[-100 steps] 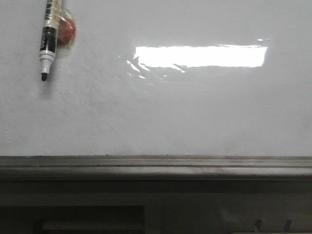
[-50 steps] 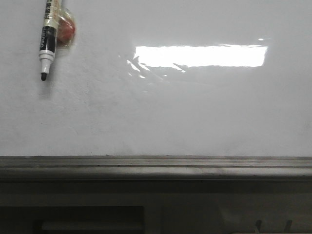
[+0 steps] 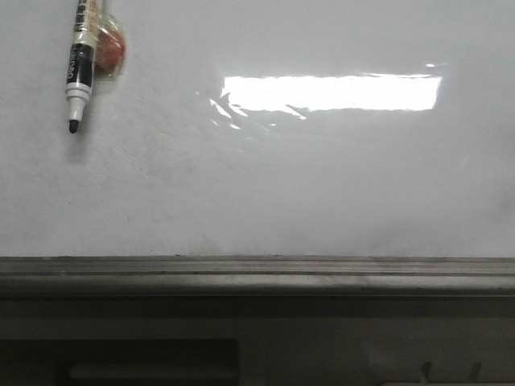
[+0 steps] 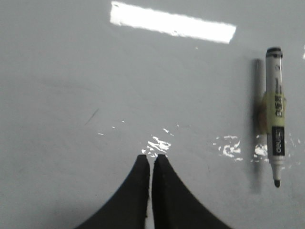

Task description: Write number 6 on whiteboard

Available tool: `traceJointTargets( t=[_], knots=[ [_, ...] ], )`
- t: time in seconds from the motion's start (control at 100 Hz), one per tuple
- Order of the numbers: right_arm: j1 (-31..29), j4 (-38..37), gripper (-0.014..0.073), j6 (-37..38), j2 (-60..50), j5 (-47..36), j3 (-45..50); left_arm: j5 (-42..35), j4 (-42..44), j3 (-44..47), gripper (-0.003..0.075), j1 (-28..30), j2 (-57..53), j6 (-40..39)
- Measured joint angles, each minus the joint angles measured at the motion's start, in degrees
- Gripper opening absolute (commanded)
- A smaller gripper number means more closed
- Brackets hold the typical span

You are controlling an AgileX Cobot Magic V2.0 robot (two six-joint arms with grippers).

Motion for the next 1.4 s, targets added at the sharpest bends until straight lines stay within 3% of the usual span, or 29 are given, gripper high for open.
traceJointTargets(
  t=[0.07, 0.15, 0.27, 0.37, 0.52, 0.68, 1.13, 1.27, 1.4],
  knots=[
    [0.0, 0.0, 0.0001, 0.0, 3.7, 1.8, -2.5, 2.3, -0.1, -2.8, -0.0005, 0.0, 4.2, 2.7],
    [0.0, -0.3, 0.0150, 0.0, 6.9, 3.4, -4.5, 3.8, -2.1, -5.1, 0.0069, 0.0, 8.2, 6.3],
    [0.0, -0.3, 0.0409, 0.0, 8.7, 4.3, -5.7, 4.4, -11.4, -6.8, 0.0302, 0.0, 13.3, 14.7],
    [0.0, -0.3, 0.0433, 0.0, 8.8, 4.8, -5.9, 5.4, -22.4, -7.4, 0.0407, 0.0, 17.4, 24.2],
    [0.0, -0.3, 0.0395, 0.0, 8.8, 5.3, -6.0, 9.0, -38.7, -7.6, 0.0398, 0.0, 23.8, 39.3],
    [0.0, -0.3, 0.0395, 0.0, 8.8, 5.4, -6.0, 14.1, -49.3, -7.6, 0.0398, -0.3, 30.7, 50.8],
    [0.0, -0.3, 0.0395, 0.0, 8.8, 5.4, -6.0, 8.3, -52.7, -12.1, 0.0395, -10.4, 40.9, 55.4],
    [0.0, -0.3, 0.0395, 0.0, 8.8, 5.4, -6.0, 8.4, -52.9, -13.7, 0.0307, -10.9, 42.7, 55.5],
    [0.0, -0.3, 0.0395, 0.0, 8.8, 5.4, -6.0, 8.7, -52.9, -14.2, 0.0133, -11.1, 44.1, 56.7]
  ],
)
